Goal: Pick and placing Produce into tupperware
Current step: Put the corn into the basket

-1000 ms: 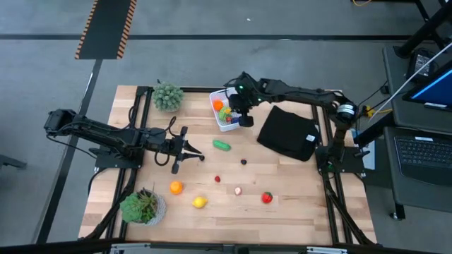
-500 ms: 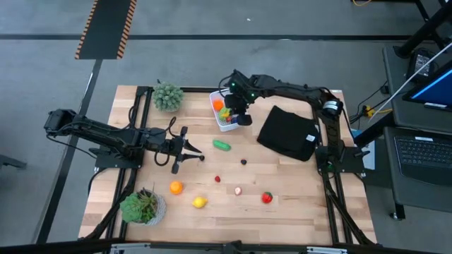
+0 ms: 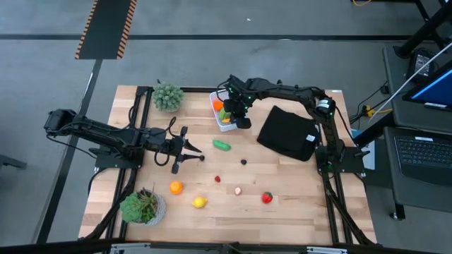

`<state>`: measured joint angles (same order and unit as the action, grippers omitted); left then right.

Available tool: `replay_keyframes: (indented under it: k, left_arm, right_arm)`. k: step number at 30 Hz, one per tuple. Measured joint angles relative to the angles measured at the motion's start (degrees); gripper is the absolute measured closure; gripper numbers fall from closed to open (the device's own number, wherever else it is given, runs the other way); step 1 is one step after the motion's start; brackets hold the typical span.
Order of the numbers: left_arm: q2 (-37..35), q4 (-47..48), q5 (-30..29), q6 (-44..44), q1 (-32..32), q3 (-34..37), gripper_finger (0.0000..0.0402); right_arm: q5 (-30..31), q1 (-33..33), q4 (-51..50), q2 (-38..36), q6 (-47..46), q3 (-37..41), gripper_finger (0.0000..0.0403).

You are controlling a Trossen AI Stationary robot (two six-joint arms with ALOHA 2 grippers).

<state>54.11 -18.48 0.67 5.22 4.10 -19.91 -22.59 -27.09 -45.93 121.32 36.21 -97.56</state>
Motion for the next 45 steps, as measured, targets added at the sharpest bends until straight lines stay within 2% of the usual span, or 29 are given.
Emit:
replay_keyframes:
  k: [18,27,36,41,45]
  left_arm:
    - [0.0,0.0,0.0,0.0,0.0,0.0,0.0355]
    - [0.0,0.0,0.0,0.0,0.0,0.0,0.0375]
    - [0.0,0.0,0.0,0.0,0.0,0.0,0.0393]
    - [0.0,0.0,0.0,0.4,0.0,0.0,0.0401]
    - [0.0,0.0,0.0,1.0,0.0,0.0,0.0396]
  right_arm:
    - [-2.1,0.6,0.9,0.0,-1.3,0.0,0.0388]
    - [-2.1,0.6,1.0,0.0,-4.0,0.0,0.0372]
    - [-2.5,0.6,1.2,2.1,-2.9,0.1,0.0390]
    - [-2.5,0.6,1.6,2.1,-3.4,0.1,0.0369]
    - [-2.5,0.5,2.4,2.1,-7.4,0.1,0.0355]
